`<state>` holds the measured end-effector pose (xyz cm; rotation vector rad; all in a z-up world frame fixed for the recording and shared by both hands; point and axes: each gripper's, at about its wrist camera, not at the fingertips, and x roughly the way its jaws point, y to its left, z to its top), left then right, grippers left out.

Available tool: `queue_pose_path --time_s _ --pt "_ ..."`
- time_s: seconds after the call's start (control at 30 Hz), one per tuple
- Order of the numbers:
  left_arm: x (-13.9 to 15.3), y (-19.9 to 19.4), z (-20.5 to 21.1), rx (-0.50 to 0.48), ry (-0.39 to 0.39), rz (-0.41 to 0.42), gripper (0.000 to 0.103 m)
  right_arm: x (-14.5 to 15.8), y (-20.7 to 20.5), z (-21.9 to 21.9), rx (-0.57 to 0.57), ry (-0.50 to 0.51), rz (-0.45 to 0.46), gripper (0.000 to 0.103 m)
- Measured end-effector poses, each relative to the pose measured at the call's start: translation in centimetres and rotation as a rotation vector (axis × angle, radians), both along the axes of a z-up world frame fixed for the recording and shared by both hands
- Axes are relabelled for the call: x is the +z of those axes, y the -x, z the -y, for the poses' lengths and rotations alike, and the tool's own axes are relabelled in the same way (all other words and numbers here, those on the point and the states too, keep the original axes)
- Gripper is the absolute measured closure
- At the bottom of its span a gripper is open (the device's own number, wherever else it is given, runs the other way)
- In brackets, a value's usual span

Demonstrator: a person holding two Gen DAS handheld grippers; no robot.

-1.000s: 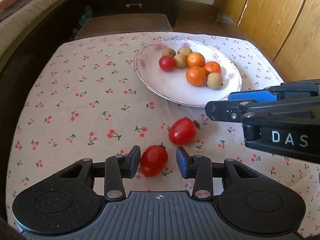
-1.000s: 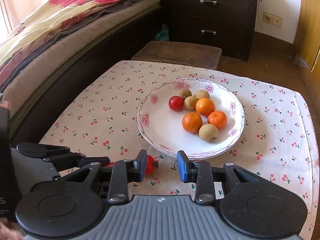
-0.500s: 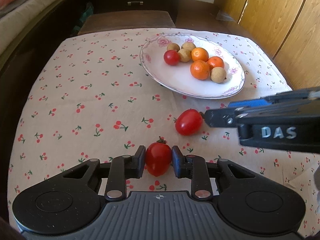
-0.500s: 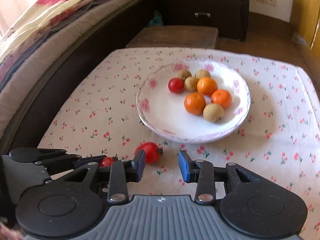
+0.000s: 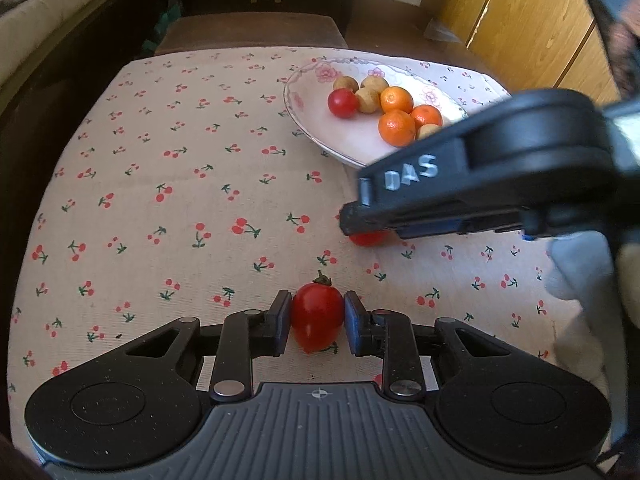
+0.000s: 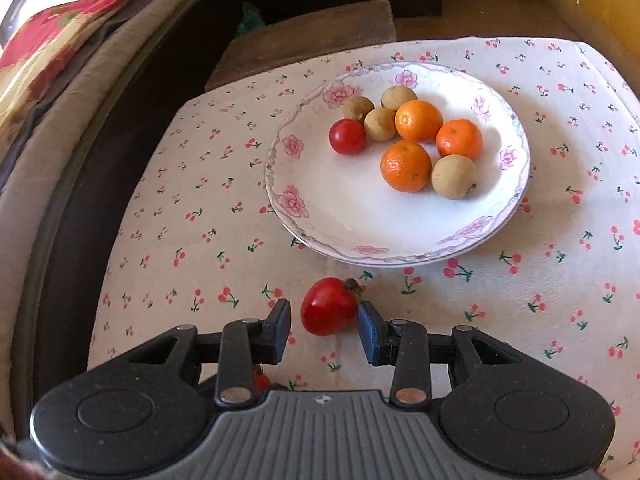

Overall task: Organize fruits
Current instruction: 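Grasp a red tomato with the left tool while the right tool grasps another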

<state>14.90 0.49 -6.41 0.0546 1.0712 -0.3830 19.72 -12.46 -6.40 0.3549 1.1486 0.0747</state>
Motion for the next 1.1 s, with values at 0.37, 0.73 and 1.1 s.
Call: queue_pose_path --time_s 0.37,0.73,1.1 --pt "-0.1 -0.4 -1.1 0.010 0.041 -0.018 0.066 -0.1 -1.6 -1.7 0.038 0.149 -0.021 0.065" --pt "0.0 -0.1 -0.6 -0.005 0.018 -0.003 0.066 -0.1 -1.3 -3.8 0.181 0.280 0.012 0.069" --pt "0.0 0.3 -0.1 -0.033 -0.023 0.013 0.067 0.6 2.1 -2.2 0.256 0.336 0.065 0.070"
